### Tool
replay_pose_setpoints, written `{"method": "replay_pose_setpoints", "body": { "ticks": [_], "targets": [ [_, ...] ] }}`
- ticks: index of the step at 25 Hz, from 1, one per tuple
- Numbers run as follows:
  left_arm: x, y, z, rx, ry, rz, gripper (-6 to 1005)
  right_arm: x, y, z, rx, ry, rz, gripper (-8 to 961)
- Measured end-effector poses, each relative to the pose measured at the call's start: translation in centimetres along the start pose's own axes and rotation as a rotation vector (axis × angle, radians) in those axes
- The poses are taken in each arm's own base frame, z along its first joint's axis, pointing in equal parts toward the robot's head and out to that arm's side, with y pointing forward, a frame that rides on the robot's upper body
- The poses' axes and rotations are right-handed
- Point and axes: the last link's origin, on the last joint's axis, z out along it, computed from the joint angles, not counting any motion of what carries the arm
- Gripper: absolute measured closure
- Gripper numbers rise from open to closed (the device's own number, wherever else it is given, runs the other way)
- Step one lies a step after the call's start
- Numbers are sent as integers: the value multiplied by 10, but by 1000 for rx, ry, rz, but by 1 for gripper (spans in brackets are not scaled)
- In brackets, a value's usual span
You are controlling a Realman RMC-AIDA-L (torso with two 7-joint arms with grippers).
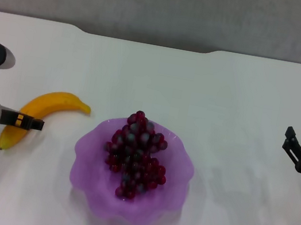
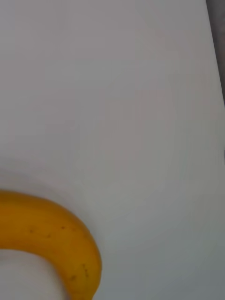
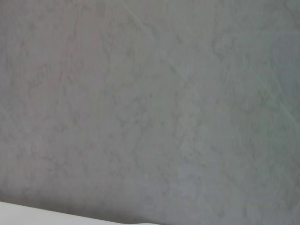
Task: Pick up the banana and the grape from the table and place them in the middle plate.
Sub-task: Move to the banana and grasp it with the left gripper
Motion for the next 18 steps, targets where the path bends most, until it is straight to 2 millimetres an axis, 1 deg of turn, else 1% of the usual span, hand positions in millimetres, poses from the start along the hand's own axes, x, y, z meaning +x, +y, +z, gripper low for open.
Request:
{"method": "replay_pose_setpoints", "body": {
  "ticks": [6, 11, 17, 18],
  "targets": [
    [1, 1, 1, 1, 20, -20, 123, 0, 0, 1, -1, 0, -2, 62],
    [1, -3, 1, 11, 49, -54, 201, 1, -1, -1, 2, 4, -3, 62],
    [-1, -6, 1, 18, 53, -55, 441, 1, -1, 0, 2, 3, -3, 62],
    [-1, -6, 1, 19, 53, -56, 455, 1, -1, 0, 2, 3, -3, 62]
  ]
}}
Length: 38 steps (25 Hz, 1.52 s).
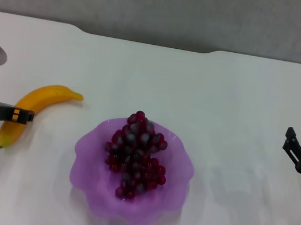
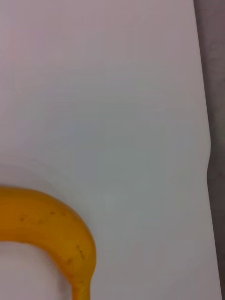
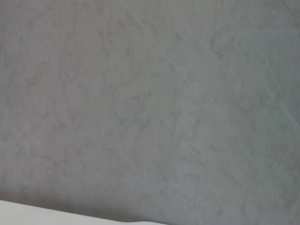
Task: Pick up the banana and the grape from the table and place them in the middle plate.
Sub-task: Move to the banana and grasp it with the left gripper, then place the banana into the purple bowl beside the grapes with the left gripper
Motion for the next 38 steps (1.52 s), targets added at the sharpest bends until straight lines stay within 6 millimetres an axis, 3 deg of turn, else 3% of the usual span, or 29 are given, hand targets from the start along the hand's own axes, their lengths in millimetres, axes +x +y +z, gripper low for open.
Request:
{"method": "replay_pose_setpoints", "body": {
  "ticks": [6, 10, 15, 21, 25, 29, 38],
  "targets": [
    [-3, -2, -1, -4, 11, -33, 526, 1, -1, -1, 2, 3, -3, 62],
    [9, 0, -11, -60, 50, -70, 526, 2, -2, -2, 4, 6, -5, 62],
    [27, 3, -40, -178, 127, -81, 527, 5, -3, -2, 4, 26, -10, 62],
    [23, 5, -79, -299, 109, -59, 527, 6, -2, -3, -4, 35, -15, 62],
    [17, 16, -104, -391, 37, 17, 527, 7, -2, -3, -4, 36, -15, 61],
    [17, 24, -115, -436, 20, 52, 526, 6, -2, -3, -4, 36, -17, 61],
    [15, 66, -116, -617, 67, 19, 509, 5, -1, 0, -8, 35, -28, 61]
  ]
}}
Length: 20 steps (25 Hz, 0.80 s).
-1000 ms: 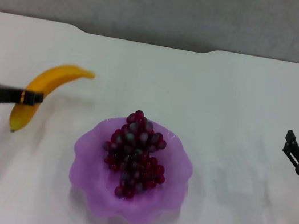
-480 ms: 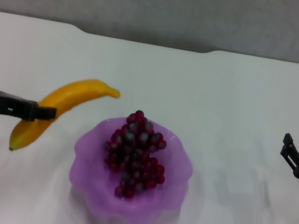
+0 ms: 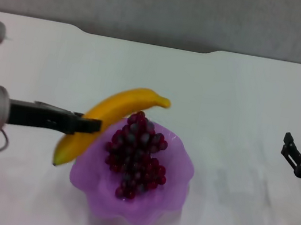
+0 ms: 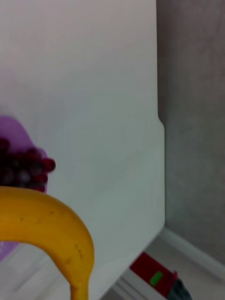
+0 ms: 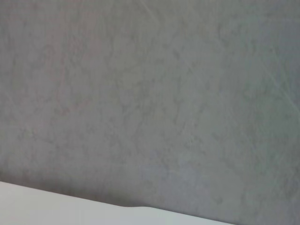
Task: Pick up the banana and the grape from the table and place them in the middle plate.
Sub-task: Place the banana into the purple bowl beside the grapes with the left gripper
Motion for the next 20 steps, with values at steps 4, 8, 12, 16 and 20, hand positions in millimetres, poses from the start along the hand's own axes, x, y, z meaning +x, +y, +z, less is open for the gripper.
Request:
{"method": "replay_pose_setpoints", "body": {
  "ticks": [4, 8, 12, 16, 20],
  "targets": [
    [-8, 15, 22, -6, -13, 47, 492, -1, 0, 1, -1, -3, 0, 61],
    [-11, 22, 42, 16, -2, 82, 475, -2, -1, 1, 0, -8, -3, 61],
    [-11, 24, 49, 38, 28, 89, 457, -2, -1, 1, 0, -10, -6, 61],
    [-14, 30, 54, 26, 24, 102, 440, -2, -1, 1, 2, -10, -5, 61],
    [-16, 31, 57, 26, 18, 102, 423, -2, -1, 1, 1, -11, -6, 62]
  ]
}}
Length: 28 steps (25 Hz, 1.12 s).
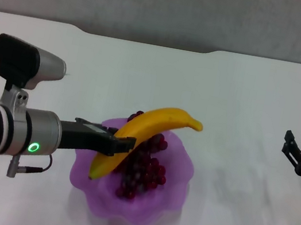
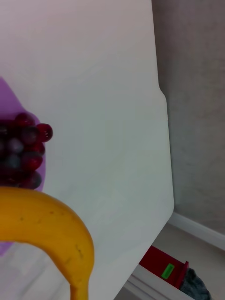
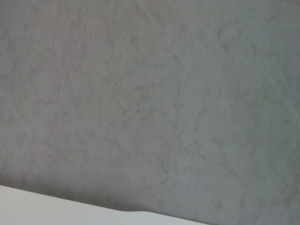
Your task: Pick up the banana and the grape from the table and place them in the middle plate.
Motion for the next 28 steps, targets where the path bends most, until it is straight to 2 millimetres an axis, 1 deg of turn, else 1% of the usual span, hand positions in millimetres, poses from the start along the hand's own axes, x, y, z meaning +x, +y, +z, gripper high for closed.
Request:
{"method": "replay_pose_setpoints", "body": {
  "ticks": [7, 14, 17, 20, 21, 24, 28],
  "targets": [
    [-4, 0, 11, 16, -8, 14, 393, 0, 0, 0, 0, -1, 0, 62],
    [-1, 1, 12, 29, 15, 20, 363, 0, 1, 1, -4, 2, -2, 62],
    [5, -2, 11, 55, 54, 36, 250, 0, 1, 0, -2, 3, -1, 62],
    [7, -14, 7, 127, 118, 47, 138, -1, 1, 2, -5, 0, -1, 62],
    [6, -20, 6, 165, 145, 35, 132, -1, 1, 2, -5, 0, -1, 62],
    [4, -30, 5, 213, 176, 12, 112, -1, 1, 2, -6, 0, -1, 62],
    [0, -53, -3, 353, 263, -12, 106, -1, 2, 3, -8, 0, 0, 62]
  ]
}}
